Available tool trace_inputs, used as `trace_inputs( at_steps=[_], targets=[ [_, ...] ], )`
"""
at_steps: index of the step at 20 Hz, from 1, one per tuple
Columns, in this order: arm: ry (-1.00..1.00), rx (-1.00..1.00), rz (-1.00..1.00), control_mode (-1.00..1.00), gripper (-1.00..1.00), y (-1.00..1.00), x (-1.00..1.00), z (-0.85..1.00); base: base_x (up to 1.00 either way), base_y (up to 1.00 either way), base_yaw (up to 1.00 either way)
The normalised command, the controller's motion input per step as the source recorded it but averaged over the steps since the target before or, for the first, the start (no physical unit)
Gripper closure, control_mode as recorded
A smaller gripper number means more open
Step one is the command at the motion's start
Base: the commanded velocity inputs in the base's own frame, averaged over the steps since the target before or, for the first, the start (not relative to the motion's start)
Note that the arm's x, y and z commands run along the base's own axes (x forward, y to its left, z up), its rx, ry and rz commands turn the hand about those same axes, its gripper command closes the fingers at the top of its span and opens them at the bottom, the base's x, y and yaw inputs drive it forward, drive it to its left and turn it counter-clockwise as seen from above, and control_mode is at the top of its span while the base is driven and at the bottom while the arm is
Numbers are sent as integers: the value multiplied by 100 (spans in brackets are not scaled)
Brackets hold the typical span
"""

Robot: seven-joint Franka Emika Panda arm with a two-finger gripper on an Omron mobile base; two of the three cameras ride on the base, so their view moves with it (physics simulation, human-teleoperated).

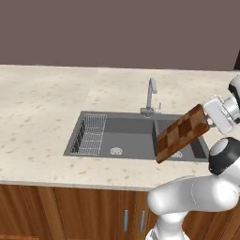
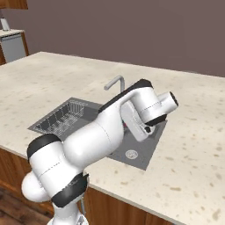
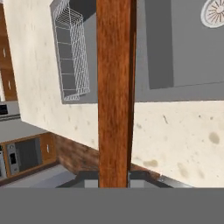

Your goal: Move the cutting board and knife to the sink. Then move spray from the cabinet to the counter.

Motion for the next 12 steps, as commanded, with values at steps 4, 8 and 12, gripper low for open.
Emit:
trace_inputs(
  at_steps=[4,8,12],
  targets=[
    [-2,12,0,-100,100,35,14,-2,0,0,0],
    [-2,16,3,-100,100,0,0,-3,0,0,0],
    [0,1,-5,-100,100,71,0,-12,0,0,0]
  ],
)
